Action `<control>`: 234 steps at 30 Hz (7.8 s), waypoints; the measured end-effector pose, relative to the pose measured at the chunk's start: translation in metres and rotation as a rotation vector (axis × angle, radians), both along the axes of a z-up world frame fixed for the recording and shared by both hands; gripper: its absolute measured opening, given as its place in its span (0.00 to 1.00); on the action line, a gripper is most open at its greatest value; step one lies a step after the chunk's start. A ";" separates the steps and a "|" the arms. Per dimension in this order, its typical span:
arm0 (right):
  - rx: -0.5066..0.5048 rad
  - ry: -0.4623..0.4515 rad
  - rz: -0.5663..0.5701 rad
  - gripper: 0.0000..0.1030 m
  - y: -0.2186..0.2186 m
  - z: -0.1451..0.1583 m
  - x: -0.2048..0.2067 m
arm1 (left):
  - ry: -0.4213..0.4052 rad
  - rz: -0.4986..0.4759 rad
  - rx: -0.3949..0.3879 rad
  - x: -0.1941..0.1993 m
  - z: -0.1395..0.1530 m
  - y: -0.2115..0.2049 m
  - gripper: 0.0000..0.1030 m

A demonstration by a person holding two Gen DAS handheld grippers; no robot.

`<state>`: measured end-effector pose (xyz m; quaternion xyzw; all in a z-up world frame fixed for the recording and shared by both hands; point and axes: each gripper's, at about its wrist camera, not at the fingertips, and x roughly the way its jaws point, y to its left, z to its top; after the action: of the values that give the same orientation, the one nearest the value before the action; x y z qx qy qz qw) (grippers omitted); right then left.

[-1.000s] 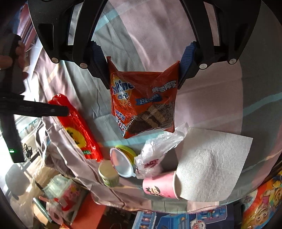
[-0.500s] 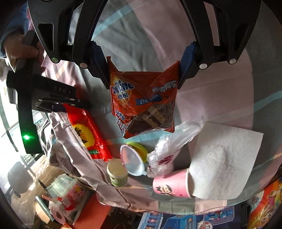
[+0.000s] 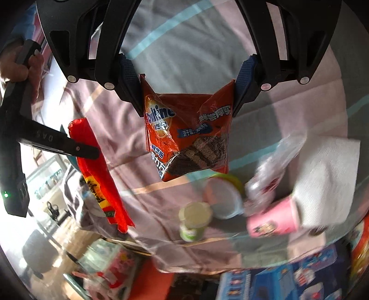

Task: Collect trash
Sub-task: 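Carry both wrappers over the teal bucket and open both grippers to drop them, then return both grippers to the table toward the pink cup and tissue, then grasp the white tissue with the left gripper while the right gripper grasps the clear plastic bag, then carry the tissue and plastic bag over the teal bucket and open both grippers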

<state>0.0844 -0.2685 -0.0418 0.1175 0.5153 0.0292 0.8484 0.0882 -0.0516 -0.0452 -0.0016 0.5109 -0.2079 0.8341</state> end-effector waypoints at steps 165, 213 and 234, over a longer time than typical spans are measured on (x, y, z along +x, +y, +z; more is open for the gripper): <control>0.118 0.207 0.205 0.86 0.184 -0.002 0.130 | 0.021 0.101 0.051 0.091 -0.039 0.176 0.11; 0.173 0.159 0.245 0.36 0.165 -0.002 0.095 | -0.022 0.340 0.116 0.070 0.005 0.195 0.06; 0.281 0.006 -0.054 0.36 -0.034 0.024 0.023 | -0.051 -0.047 0.016 0.038 0.048 -0.008 0.06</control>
<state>0.1077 -0.3023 -0.0180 0.2488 0.5056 0.0779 0.8225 0.1257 -0.0594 0.0030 0.0224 0.4910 -0.2234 0.8417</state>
